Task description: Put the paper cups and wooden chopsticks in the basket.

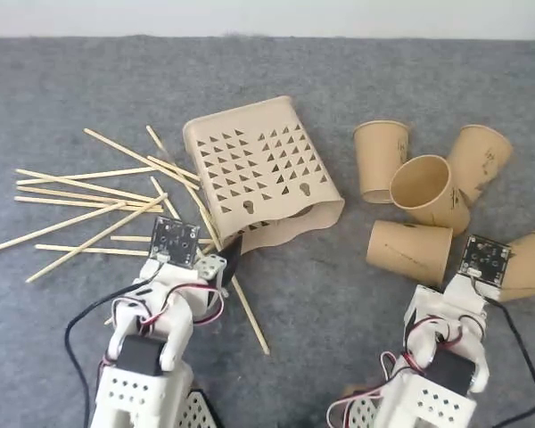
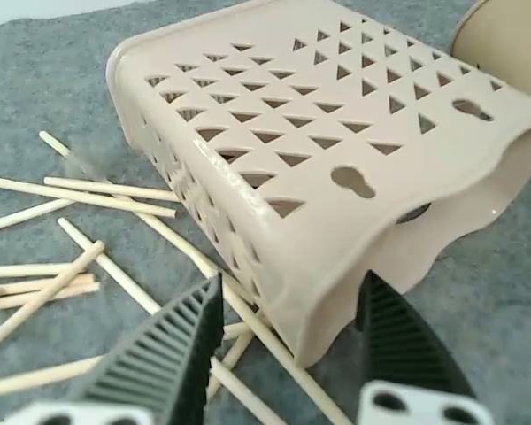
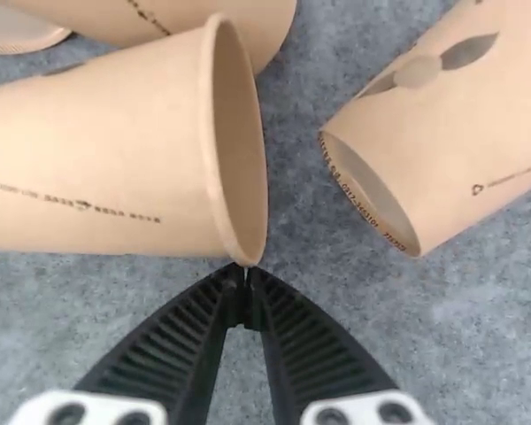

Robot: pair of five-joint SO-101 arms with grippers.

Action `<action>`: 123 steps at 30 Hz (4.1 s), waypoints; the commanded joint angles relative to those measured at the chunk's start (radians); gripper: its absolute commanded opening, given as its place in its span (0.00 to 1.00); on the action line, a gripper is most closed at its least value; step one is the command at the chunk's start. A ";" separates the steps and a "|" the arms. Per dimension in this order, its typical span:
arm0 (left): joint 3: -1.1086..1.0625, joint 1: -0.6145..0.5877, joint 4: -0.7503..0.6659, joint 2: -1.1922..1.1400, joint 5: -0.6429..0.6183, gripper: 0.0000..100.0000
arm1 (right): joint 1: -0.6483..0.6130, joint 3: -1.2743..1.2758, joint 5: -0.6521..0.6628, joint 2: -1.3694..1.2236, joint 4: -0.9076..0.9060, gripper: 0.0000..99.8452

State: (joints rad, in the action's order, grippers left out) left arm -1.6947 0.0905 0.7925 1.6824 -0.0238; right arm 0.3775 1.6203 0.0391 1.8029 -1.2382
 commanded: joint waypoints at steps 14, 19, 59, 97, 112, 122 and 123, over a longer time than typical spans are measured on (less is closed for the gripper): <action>0.257 -0.098 -0.453 -0.727 0.011 0.23 | 0.019 -0.006 0.012 0.008 0.018 0.01; 0.360 -0.086 -0.459 -0.836 0.011 0.08 | 0.019 -0.006 0.012 0.008 0.019 0.01; 1.603 0.038 0.316 -1.309 -0.396 0.01 | 0.019 -0.006 0.014 0.008 0.015 0.01; 1.977 0.017 0.044 -1.896 -0.473 0.01 | 0.013 -0.006 0.075 0.008 0.024 0.01; 1.844 0.003 -0.069 -1.893 -0.434 0.08 | 0.013 -0.006 0.075 0.008 0.025 0.01; 1.844 0.002 0.104 -1.766 -0.462 0.27 | 0.013 -0.006 0.075 0.008 0.025 0.01; 1.844 0.000 0.141 -1.731 -0.454 0.27 | 0.013 -0.006 0.075 0.008 0.025 0.01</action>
State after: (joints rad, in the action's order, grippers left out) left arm 0.1327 0.1028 0.8370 -0.2094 -0.4872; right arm 0.3836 1.6203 0.1005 1.8029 -1.2382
